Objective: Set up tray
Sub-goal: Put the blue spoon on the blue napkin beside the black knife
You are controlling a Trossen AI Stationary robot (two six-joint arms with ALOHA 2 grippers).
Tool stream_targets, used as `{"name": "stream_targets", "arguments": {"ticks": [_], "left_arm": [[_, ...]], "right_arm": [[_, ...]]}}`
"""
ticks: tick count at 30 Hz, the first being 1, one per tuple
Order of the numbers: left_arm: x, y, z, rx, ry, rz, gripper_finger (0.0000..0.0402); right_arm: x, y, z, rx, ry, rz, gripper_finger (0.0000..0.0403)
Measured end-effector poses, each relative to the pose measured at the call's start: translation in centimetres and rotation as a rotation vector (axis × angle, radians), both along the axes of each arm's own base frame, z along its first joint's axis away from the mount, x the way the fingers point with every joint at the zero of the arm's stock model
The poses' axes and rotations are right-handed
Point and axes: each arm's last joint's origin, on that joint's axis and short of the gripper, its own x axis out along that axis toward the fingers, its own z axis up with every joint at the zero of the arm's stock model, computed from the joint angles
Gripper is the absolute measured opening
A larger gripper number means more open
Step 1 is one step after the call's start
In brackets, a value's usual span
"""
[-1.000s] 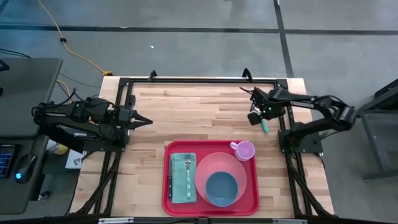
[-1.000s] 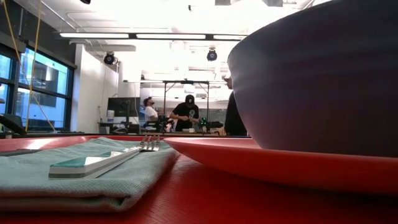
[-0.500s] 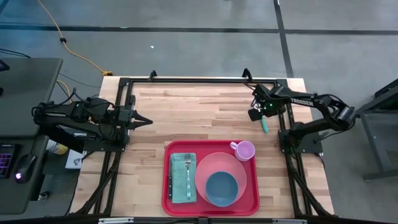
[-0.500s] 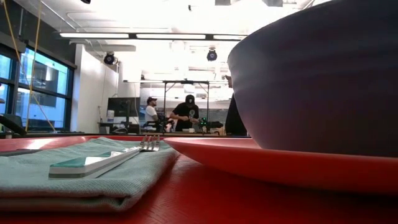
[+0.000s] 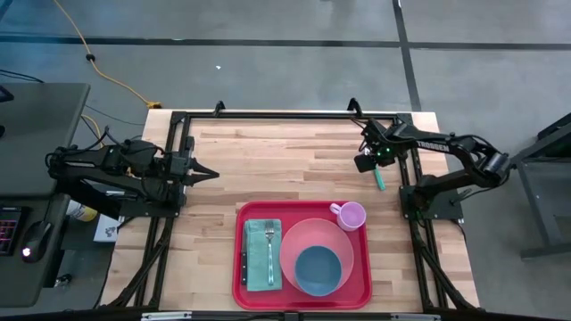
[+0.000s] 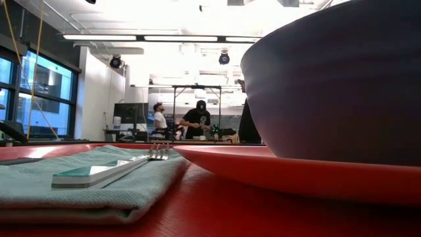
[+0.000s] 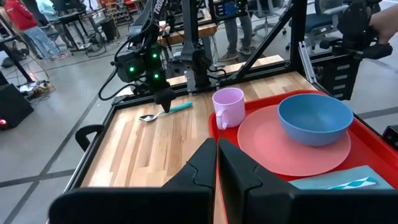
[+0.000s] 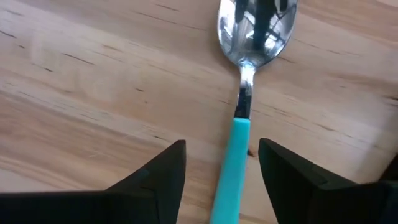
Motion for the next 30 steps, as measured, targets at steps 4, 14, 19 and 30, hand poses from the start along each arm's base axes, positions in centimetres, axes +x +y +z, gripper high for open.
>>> {"name": "stream_targets", "arguments": {"ticks": [4,14,19,30], "left_arm": [[0.0,0.0,0.0,0.0,0.002,0.0,0.0046],[0.1,0.0,0.0,0.0,0.005,-0.001,0.0046],[0.1,0.0,0.0,0.001,0.005,0.0,0.0046],[0.1,0.0,-0.1,0.002,0.013,-0.001,0.0046]], "right_arm": [[0.1,-0.1,-0.6,0.016,0.033,0.007,0.0181],[0.6,-0.6,-2.0,0.042,0.068,0.03,0.0185],[0.6,-0.6,-2.0,0.04,0.073,0.029,0.0153],[0.5,-0.6,-2.0,0.041,0.083,0.027,0.0065]]}}
